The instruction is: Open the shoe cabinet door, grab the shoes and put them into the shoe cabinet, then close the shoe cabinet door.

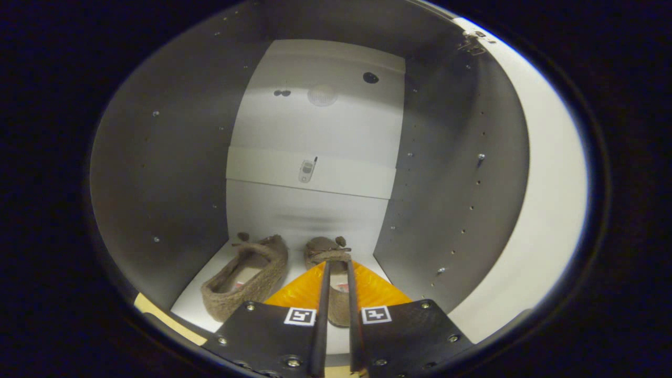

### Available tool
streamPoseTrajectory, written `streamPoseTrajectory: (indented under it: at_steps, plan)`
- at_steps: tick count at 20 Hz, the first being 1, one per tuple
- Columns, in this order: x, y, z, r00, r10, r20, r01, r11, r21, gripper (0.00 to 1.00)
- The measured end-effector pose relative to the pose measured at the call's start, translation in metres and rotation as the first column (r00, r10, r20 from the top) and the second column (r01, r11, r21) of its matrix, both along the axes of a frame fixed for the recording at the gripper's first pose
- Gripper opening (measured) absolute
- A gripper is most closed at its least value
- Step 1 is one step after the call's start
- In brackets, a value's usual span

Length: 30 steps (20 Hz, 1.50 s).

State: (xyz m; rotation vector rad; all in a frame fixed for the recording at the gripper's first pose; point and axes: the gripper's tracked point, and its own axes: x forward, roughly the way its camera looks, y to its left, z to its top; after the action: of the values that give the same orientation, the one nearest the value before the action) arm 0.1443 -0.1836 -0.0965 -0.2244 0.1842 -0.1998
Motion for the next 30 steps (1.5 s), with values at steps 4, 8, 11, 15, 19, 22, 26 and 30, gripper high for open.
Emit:
streamPoseTrajectory:
  at_steps: [4,8,11,15,19,22,26,30]
  plan:
    - [-0.041,0.013,0.013,1.0,-0.016,0.023,0.016,1.0,0.02,0.18]
    - [-0.09,0.027,0.025,0.998,-0.033,0.045,0.031,0.999,0.042,0.18]
    - [-0.135,0.03,0.036,0.995,-0.07,0.07,0.067,0.997,0.049,0.21]
    - [-0.19,0.024,0.054,0.988,-0.108,0.11,0.102,0.993,0.054,0.4]
    - [-0.237,0.01,0.086,0.979,-0.138,0.152,0.132,0.99,0.051,0.67]
    - [-0.274,-0.007,0.112,0.967,-0.153,0.205,0.145,0.988,0.051,0.83]
    - [-0.327,-0.04,0.145,0.954,-0.151,0.261,0.147,0.989,0.036,0.83]
    - [-0.375,-0.074,0.17,0.95,-0.123,0.287,0.124,0.992,0.014,0.83]
